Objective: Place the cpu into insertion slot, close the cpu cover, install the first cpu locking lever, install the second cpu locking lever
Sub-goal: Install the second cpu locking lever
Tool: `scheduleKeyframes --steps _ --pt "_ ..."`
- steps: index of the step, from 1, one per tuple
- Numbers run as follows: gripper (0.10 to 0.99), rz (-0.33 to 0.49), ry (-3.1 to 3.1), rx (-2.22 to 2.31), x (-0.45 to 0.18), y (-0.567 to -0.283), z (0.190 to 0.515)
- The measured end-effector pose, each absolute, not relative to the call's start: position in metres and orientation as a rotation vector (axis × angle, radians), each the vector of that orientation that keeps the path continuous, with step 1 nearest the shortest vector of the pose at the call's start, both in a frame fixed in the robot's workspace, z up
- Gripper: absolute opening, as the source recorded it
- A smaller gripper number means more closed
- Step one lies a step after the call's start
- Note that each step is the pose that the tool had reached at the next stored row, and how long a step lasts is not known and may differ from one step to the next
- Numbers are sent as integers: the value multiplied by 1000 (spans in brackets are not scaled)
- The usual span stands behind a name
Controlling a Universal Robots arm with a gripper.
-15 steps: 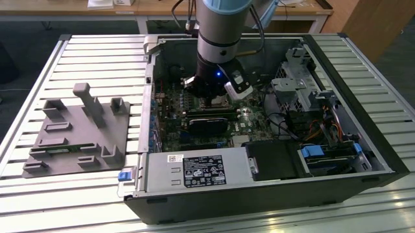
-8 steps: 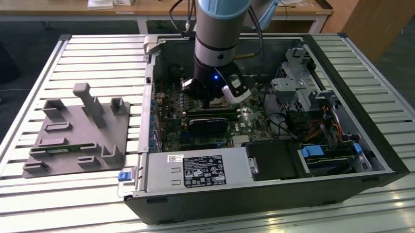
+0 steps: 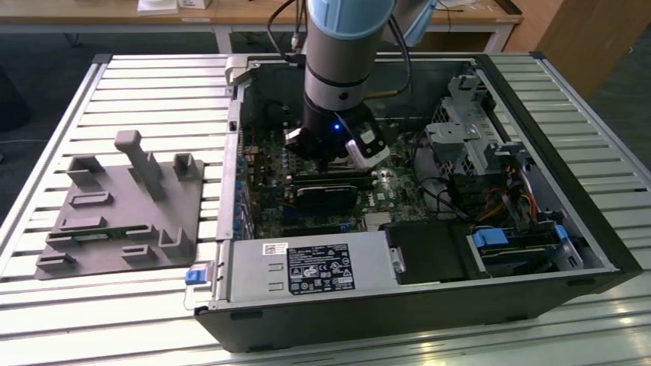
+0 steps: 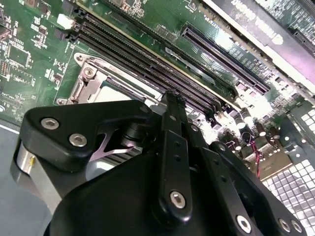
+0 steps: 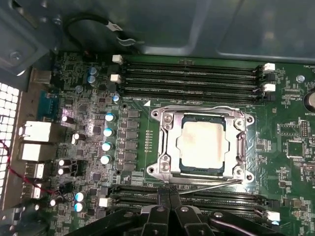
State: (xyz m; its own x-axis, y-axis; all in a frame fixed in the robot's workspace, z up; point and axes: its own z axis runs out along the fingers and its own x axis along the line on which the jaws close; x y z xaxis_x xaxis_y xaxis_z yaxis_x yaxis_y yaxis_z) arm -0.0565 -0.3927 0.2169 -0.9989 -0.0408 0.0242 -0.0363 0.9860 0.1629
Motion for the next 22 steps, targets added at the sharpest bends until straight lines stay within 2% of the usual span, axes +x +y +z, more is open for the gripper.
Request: scheduleKeyframes --steps 8,22 --pt "106 -308 -3099 54 -63 -397 213" --pt "106 -337 -3097 53 -66 -397 198"
